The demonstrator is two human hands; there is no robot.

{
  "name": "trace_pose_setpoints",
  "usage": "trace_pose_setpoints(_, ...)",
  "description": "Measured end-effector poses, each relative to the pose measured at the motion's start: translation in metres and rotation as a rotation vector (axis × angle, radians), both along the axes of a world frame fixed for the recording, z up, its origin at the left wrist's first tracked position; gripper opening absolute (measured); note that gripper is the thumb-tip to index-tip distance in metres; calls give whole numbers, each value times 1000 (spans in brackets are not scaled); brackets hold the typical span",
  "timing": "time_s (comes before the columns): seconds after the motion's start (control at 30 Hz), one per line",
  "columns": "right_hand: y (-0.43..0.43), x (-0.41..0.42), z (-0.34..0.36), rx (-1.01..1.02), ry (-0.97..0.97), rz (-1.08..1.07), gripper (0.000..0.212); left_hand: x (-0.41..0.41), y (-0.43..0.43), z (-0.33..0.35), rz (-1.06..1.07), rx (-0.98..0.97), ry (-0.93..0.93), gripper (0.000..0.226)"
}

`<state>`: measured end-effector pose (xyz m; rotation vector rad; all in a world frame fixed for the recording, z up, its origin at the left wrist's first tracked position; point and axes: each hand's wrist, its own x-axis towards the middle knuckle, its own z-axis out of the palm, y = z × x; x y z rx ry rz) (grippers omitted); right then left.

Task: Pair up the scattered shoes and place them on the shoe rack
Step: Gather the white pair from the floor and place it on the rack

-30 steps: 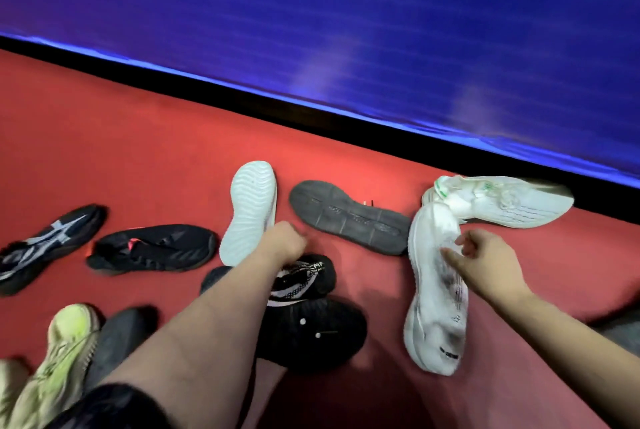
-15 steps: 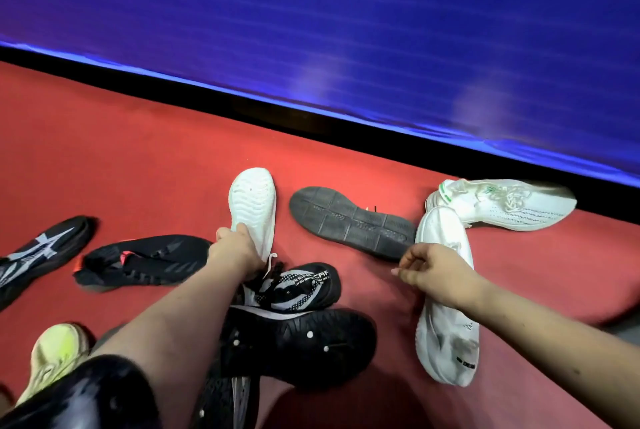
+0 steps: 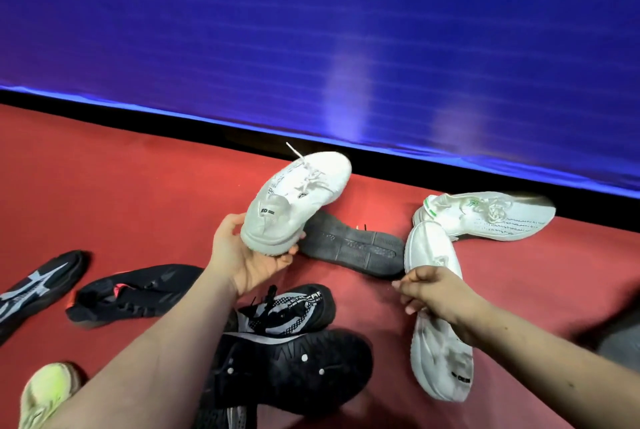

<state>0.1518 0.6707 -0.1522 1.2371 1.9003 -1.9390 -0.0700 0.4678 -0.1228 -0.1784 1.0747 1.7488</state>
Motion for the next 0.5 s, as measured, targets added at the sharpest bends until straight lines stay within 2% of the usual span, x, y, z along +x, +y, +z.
trace_pose_setpoints(0.07,3,2,-2,31,-5,-35,22,4,-4,-6,-159,-108,-25,64)
trace_pose_setpoints(0.17,13,10,-6,152,-70,-88,27,10,-10,-27,-535,-687,194,49)
trace_pose_setpoints(0.23,23,18,-8,206,-115,-106,26,16,-6,-35,-628,-944,378,36)
trace_pose_setpoints(0.33,39,28,-11,291,-163,-131,27,20,7,-35,-553,-1020,529,28)
trace_pose_setpoints(0.5,53,38,-14,420,-204,-129,27,24,14,-25,-561,-1094,613,28)
